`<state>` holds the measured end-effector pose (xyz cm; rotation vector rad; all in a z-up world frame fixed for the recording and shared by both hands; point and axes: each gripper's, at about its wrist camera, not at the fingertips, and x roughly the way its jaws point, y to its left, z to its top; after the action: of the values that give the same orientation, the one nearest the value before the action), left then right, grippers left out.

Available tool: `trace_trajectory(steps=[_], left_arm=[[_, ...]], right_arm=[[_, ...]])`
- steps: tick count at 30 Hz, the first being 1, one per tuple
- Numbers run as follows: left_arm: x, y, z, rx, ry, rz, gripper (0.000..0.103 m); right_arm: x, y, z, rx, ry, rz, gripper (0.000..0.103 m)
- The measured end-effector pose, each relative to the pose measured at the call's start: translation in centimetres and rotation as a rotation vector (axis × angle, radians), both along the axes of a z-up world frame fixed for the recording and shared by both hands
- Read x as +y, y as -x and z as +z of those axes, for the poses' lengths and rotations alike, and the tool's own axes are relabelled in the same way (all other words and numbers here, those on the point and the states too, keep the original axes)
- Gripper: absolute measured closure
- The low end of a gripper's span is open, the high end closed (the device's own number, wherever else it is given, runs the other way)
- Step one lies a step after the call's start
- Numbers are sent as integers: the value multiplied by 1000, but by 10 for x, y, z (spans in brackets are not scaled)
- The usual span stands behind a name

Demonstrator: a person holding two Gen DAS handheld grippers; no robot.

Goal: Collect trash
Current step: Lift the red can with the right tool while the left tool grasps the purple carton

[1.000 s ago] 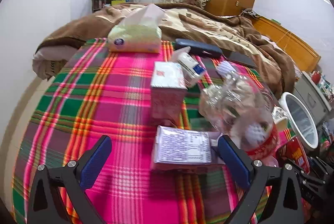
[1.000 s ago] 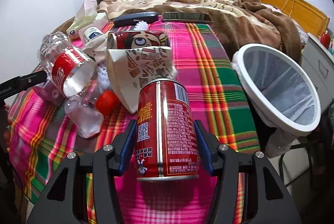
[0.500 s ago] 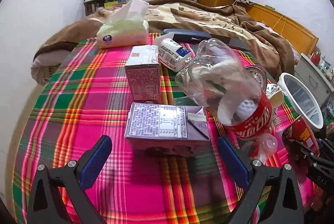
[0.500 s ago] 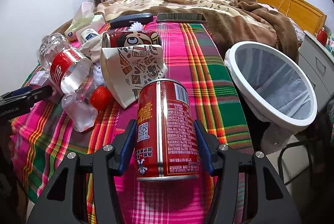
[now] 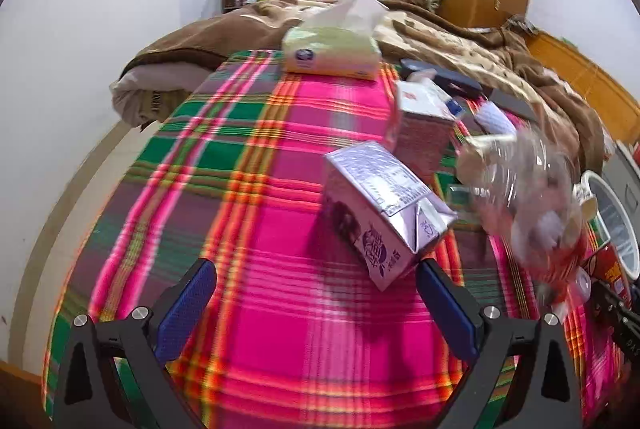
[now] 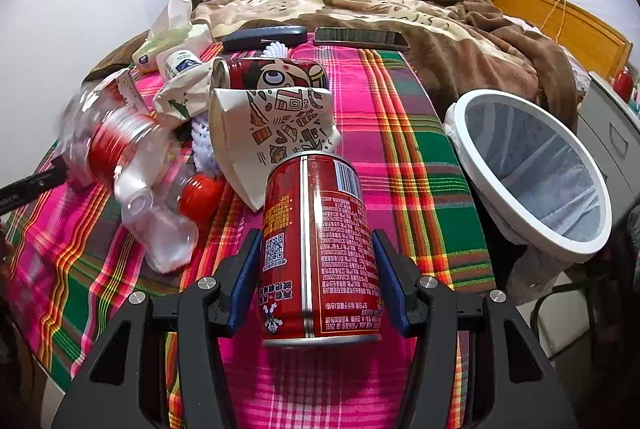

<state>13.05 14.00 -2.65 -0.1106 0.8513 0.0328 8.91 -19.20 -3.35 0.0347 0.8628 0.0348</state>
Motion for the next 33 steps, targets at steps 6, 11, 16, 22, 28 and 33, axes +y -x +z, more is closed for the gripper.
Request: trace_trajectory(steps=[6, 11, 16, 22, 28, 33], left_arm=[[-5, 0, 8, -48, 108, -21, 3], [-10, -15, 4, -24, 136, 5, 3], [-12, -24, 1, -18, 103, 34, 5], [-11, -32, -4, -4, 88, 55, 20], [-13, -40, -8, 20, 95, 41, 41], [-19, -40, -11, 35, 68, 19, 63]], right_arm=[[1, -3, -9, 43, -6, -2, 48], [-1, -3, -7, 40, -9, 0, 48], [-1, -3, -7, 39, -10, 1, 48], [-3, -3, -7, 34, -18, 1, 48], [-4, -3, -8, 27, -36, 5, 48], [-7, -1, -8, 14, -64, 6, 49]])
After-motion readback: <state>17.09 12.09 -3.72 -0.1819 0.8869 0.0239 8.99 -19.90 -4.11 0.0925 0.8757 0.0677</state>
